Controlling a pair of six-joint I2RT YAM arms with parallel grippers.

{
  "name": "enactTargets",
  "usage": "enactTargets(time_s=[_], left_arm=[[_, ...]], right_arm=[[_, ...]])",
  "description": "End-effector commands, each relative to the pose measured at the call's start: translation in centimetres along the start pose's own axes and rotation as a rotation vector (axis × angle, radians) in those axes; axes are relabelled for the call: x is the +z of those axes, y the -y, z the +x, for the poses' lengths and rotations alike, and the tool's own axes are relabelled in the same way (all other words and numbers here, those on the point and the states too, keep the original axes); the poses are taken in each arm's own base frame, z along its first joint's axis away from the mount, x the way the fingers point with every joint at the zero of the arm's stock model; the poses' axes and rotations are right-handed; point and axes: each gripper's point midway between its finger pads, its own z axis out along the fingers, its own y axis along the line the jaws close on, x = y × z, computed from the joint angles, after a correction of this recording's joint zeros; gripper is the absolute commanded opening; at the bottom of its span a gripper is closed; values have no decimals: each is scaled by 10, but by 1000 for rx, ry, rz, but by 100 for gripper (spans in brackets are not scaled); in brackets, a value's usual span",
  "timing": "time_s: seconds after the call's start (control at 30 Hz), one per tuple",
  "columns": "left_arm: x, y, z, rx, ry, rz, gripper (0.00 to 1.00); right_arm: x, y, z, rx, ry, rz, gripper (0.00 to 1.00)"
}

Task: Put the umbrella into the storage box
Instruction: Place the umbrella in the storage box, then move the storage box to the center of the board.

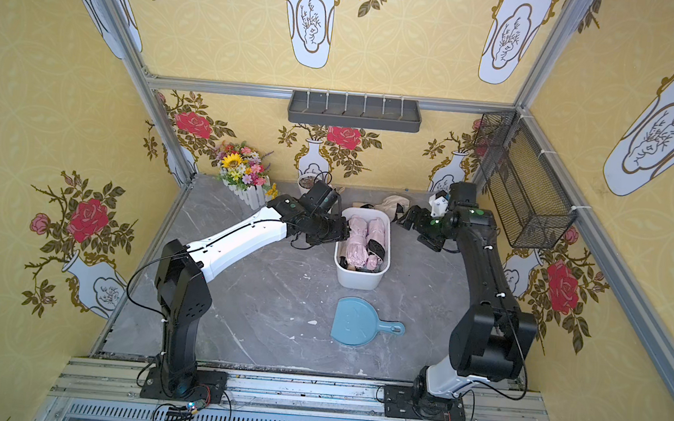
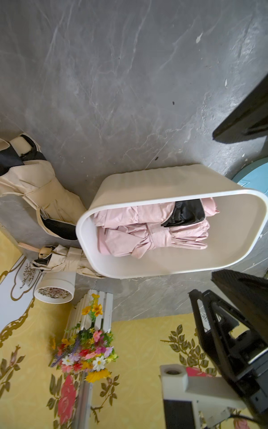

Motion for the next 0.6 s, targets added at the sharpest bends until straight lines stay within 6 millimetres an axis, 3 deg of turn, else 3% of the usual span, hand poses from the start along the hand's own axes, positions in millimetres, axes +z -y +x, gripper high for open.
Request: enactTargets(time_s=[0.0,0.17,0.33,0.57], left_arm=[[15,7,0,2,-4,48,69],[35,-6,-1,-2,-14,-3,66],[43,-13,-6,-9,-16,-15,59],[65,-19,2,-3,-66,-27,33]], right_arm=[[7,-10,-27,53,58,-46,87],[20,-14,-55,97,103,-59,85],[39,-15,-62,105,88,-63,84],[65,-13,-54,96,48,-52,84]])
